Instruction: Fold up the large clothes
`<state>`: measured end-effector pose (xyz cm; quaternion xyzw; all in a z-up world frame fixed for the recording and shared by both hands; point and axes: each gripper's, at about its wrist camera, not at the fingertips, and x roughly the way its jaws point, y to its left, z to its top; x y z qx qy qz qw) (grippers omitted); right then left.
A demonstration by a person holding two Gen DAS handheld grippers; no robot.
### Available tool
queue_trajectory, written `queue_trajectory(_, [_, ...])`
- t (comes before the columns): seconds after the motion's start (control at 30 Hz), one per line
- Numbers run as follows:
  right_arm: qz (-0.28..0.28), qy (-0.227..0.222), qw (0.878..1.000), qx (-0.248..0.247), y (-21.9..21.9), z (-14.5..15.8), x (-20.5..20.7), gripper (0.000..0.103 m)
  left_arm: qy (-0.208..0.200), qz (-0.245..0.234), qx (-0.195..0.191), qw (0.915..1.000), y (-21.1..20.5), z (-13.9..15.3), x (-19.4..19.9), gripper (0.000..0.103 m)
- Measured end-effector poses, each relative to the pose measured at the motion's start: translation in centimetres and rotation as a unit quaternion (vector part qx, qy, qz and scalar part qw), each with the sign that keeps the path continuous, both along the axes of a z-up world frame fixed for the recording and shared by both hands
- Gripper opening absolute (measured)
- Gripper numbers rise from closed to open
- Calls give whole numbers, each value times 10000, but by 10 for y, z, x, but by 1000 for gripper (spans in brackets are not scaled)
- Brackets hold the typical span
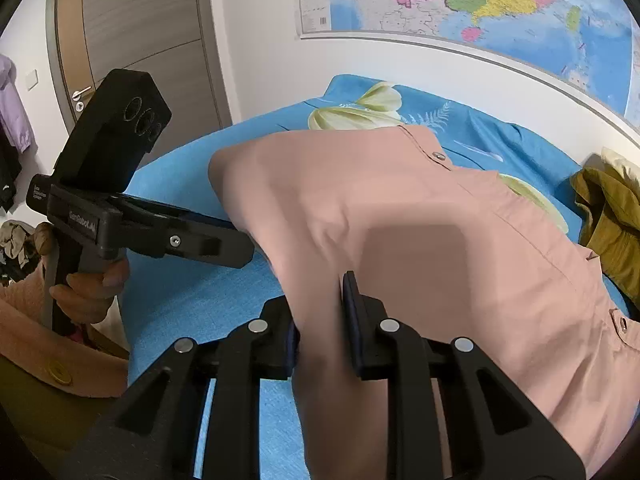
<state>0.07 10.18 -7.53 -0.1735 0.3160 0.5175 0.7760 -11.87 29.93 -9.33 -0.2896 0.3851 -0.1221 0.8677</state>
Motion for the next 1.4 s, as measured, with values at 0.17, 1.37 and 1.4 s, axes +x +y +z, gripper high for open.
queue_trajectory(0.17, [23, 7, 10000, 11, 0, -2, 0, 20, -62, 151, -583, 9982, 6, 1, 3, 89])
queue_trajectory(1.37, [35, 795, 9954, 530, -50, 5, -12, 45, 413, 725, 908, 9924, -15, 2, 44, 68])
queue_trajectory(1.4, [-49, 1031, 9921, 713, -66, 9, -10, 49, 404, 711, 958, 9920, -15, 2, 44, 68])
